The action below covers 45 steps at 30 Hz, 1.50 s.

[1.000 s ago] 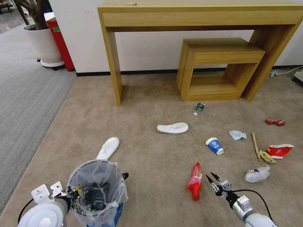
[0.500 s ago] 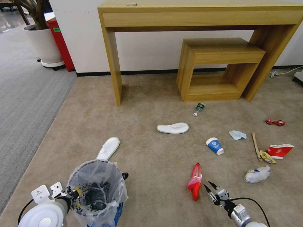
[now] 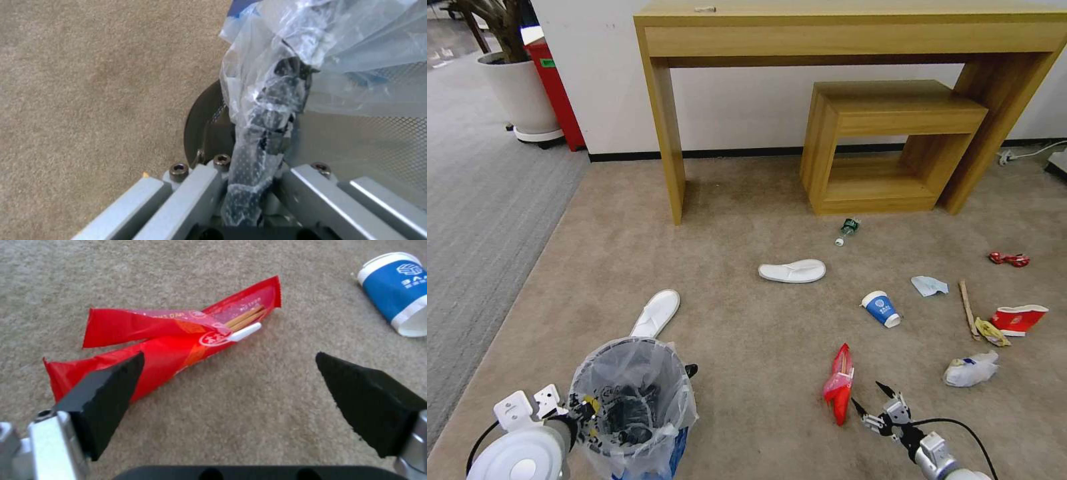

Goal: Pick up the trash bin and place the garbage on the floor into it.

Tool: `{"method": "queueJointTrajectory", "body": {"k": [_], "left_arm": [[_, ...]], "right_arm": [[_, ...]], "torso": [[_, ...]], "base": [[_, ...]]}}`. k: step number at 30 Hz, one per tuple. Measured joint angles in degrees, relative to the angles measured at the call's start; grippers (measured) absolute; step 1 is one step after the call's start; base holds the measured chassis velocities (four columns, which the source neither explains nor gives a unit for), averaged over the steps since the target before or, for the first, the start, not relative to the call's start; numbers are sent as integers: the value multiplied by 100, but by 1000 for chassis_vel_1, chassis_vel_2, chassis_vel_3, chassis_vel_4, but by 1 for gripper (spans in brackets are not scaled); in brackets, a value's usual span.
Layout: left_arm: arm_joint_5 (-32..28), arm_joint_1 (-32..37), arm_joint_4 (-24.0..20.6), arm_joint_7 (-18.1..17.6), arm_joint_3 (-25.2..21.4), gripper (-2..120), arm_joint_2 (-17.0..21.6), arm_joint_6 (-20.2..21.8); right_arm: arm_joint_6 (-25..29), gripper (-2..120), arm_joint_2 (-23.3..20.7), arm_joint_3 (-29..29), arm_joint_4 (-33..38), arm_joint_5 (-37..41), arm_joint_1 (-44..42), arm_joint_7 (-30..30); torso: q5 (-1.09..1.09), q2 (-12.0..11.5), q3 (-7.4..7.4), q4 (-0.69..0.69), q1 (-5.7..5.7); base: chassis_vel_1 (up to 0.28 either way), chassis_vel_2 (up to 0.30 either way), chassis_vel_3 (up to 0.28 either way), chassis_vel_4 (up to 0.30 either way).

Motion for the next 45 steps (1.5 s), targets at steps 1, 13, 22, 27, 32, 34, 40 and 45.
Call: {"method": "queueJointTrajectory", "body": {"k": [1, 13, 22, 27, 32, 34, 40, 45], "left_arm": [[0, 3, -4, 1, 0, 0, -3, 0], [-10, 20, -22, 3, -9, 0, 11, 0], [-17, 23, -26, 2, -9, 0, 16, 5], [-13, 27, -20, -1, -11, 0, 9, 5], [-9, 20, -12, -2, -12, 0, 14, 6], [-9, 19, -14, -2, -10, 0, 15, 7], [17, 20, -14, -6, 10, 0, 2, 8], [30, 16, -22, -7, 20, 0, -11, 8]], "right_arm": [[-1, 100, 15, -15, -11, 2, 12, 4], [0, 100, 61, -178, -156, 17, 148, -21], [19, 97, 126, -267, -247, 26, 227, -22], [27, 96, 132, -268, -201, 52, 230, -21], [-18, 96, 129, -266, -10, 201, 246, 8], [-24, 96, 129, -270, 9, 214, 252, 10], [-56, 96, 133, -279, 139, 289, 264, 38], [-106, 96, 176, -306, 236, 301, 244, 89]], "torso": [[0, 0, 0, 0, 0], [-1, 0, 1, 0, 0], [0, 0, 0, 0, 0], [0, 0, 0, -1, 0], [0, 0, 0, 0, 0], [0, 0, 0, 0, 0], [1, 0, 0, 0, 0], [1, 0, 0, 0, 0]], "base": [[0, 0, 0, 0], [0, 0, 0, 0], [0, 0, 0, 0], [0, 0, 0, 0], [0, 0, 0, 0], [0, 0, 0, 0], [0, 0, 0, 0], [0, 0, 0, 0]]}}
